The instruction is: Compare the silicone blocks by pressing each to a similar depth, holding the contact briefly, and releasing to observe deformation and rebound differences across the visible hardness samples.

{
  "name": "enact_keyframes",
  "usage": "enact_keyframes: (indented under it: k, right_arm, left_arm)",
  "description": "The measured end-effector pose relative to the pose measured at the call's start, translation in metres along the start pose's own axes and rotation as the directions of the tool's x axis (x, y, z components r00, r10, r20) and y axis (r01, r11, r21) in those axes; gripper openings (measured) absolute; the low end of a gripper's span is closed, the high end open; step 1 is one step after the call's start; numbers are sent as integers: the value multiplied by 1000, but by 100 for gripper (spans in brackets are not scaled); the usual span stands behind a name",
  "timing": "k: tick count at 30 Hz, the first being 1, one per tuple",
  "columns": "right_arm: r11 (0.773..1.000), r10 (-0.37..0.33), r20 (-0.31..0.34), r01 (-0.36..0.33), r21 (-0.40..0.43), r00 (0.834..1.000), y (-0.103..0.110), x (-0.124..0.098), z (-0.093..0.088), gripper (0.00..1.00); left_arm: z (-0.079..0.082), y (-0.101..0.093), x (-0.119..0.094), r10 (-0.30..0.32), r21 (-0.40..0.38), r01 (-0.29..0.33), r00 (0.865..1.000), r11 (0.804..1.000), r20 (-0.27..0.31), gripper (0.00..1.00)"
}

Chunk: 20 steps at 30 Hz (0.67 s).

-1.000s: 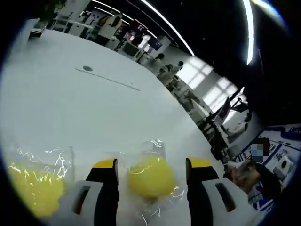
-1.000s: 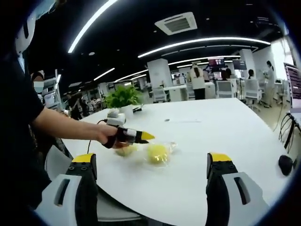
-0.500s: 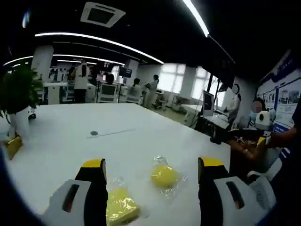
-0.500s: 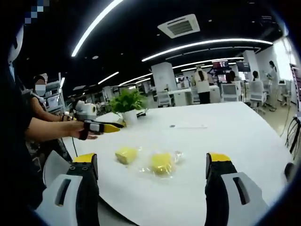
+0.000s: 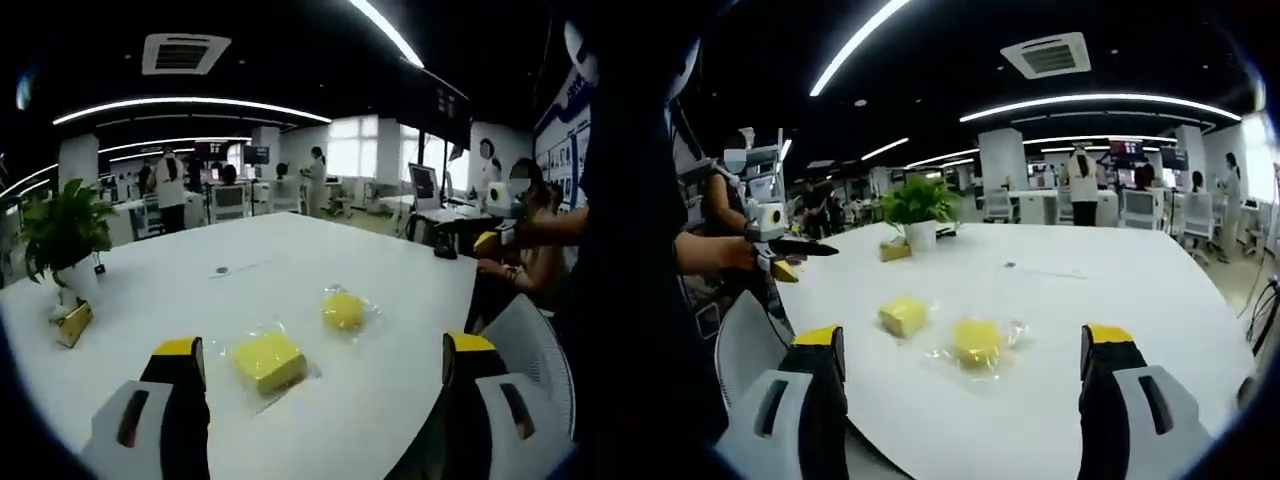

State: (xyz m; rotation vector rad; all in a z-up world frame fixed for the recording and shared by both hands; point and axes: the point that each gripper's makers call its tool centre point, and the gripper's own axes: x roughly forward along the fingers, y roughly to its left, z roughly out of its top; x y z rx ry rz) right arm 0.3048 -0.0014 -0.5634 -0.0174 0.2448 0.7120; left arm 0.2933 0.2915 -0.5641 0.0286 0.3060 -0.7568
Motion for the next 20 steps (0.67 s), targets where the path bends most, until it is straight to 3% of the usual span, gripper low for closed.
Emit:
enact_keyframes:
  k: [3,5,7,11,15,17,20]
  right_arm:
    - [999,22,-53,-24,-36,998,5,-3,-7,96]
    - [998,38,-109,-42,-37,993,10,-3,-14,96]
    - [998,57,-143,-59,-13,988,16,-1,-19,96]
    - [999,30,-244,-39,-32,969,18,4,-34,96]
    - [999,-12,-257,1,-44,966,20,9,-29,96]
    - [999,-45,-246,40,-28,968,20,12,-24,96]
    - [998,-63,-247,68,10,967,24,12,-28,96]
  left_arm:
    - [-11,5,-15,0,-40,-1,1000,999,-15,99]
    - [-20,10,-23,6,-52,-9,998,999,-55,99]
    - [-25,16,-29,19,-16,-20,996,1000,-83,99]
    - [-24,21,-39,-13,-47,10,997,999,-76,99]
    - [-26,27,-42,-50,-66,46,997,997,-61,99]
    - [-28,21,-41,-122,-81,116,989,990,-85,99]
    - [-25,23,-41,-139,-91,132,988,987,-72,99]
